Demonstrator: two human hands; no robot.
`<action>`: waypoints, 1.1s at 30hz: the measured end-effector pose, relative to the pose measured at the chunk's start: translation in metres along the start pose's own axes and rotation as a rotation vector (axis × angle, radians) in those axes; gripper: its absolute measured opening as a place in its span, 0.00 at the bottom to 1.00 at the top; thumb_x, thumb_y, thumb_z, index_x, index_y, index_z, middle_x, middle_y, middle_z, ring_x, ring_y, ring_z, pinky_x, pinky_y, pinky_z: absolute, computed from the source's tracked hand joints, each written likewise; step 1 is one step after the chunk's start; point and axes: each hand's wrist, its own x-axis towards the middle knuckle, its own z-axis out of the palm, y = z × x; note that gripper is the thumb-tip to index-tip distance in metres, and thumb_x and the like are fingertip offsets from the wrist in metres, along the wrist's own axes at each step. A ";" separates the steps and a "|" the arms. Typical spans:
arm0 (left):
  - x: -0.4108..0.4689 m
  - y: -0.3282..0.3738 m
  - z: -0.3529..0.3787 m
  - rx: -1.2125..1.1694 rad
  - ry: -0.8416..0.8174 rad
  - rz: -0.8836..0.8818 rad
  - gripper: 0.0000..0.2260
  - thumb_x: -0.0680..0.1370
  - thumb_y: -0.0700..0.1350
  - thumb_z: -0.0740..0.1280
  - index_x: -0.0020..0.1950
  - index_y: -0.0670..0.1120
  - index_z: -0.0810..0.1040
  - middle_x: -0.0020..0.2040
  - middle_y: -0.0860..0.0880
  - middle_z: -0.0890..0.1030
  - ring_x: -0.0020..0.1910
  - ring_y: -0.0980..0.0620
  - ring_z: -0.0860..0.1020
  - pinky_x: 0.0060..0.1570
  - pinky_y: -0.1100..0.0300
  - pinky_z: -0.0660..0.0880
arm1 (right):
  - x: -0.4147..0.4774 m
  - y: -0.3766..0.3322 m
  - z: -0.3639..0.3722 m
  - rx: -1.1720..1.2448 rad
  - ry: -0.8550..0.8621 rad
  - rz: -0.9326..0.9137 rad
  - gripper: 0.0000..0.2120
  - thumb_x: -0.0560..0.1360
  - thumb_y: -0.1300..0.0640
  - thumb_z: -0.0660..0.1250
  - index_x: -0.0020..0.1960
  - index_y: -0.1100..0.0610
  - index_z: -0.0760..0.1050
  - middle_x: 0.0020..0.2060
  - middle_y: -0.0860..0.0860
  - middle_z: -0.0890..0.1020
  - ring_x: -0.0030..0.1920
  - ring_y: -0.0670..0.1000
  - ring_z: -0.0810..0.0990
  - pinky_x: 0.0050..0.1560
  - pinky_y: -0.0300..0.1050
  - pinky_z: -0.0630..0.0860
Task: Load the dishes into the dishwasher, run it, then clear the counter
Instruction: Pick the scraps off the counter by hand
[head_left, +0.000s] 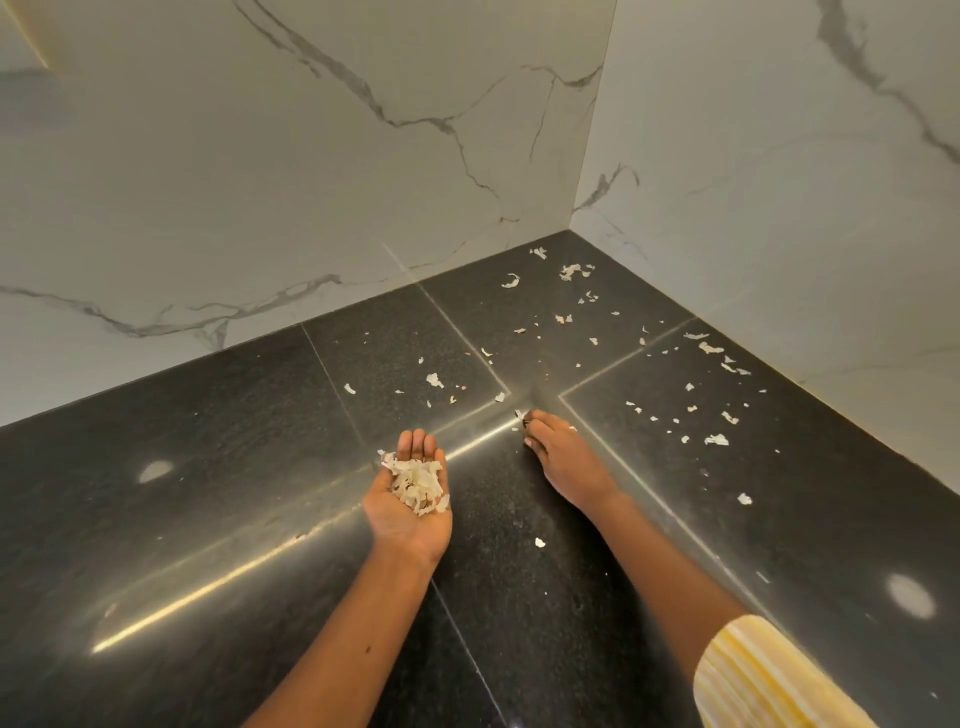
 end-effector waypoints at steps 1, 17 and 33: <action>-0.003 -0.002 -0.001 0.001 0.000 -0.002 0.17 0.82 0.45 0.50 0.48 0.42 0.78 0.44 0.47 0.81 0.44 0.52 0.79 0.52 0.60 0.75 | -0.006 -0.001 0.001 0.002 0.031 0.023 0.07 0.78 0.66 0.58 0.49 0.66 0.75 0.54 0.57 0.78 0.57 0.58 0.74 0.57 0.42 0.66; -0.056 -0.058 -0.027 0.000 -0.013 -0.095 0.17 0.81 0.44 0.51 0.47 0.42 0.78 0.40 0.47 0.81 0.44 0.52 0.79 0.46 0.60 0.75 | -0.130 -0.040 0.012 -0.090 0.184 0.220 0.23 0.73 0.74 0.56 0.67 0.64 0.69 0.67 0.57 0.71 0.69 0.53 0.68 0.70 0.40 0.59; -0.114 -0.115 -0.065 -0.034 -0.092 -0.148 0.16 0.82 0.46 0.52 0.47 0.41 0.78 0.41 0.45 0.80 0.43 0.50 0.77 0.50 0.56 0.74 | -0.187 -0.099 -0.025 2.044 0.479 0.652 0.09 0.72 0.74 0.60 0.44 0.65 0.76 0.39 0.56 0.83 0.40 0.50 0.84 0.43 0.40 0.81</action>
